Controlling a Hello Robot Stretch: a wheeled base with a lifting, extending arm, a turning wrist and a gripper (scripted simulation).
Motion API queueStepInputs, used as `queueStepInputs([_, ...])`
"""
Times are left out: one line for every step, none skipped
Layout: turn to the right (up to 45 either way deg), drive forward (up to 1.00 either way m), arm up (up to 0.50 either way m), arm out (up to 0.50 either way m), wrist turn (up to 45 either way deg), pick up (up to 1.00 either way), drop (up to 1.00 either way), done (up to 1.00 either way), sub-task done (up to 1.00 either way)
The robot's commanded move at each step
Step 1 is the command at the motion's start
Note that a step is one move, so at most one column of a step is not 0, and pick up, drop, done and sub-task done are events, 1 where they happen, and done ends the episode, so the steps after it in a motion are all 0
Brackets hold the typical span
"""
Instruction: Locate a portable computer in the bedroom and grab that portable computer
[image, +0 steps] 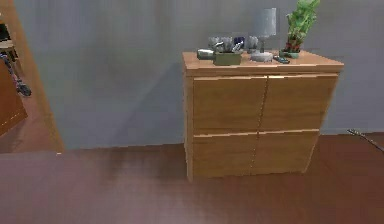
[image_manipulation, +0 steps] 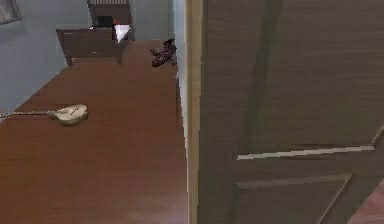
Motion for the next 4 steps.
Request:
queueStepInputs([45.0,0.00,0.00,0.00,0.0,0.00,0.00,0.00,0.00])
queueStepInputs([27.0,0.00,0.00,0.00,0.0,0.00,0.00,0.00,0.00])
queueStepInputs([0.0,0.30,0.00,0.00,0.0,0.00,0.00,0.00,0.00])
queueStepInputs([-3.0,0.00,0.00,0.00,0.0,0.00,0.00,0.00,0.00])
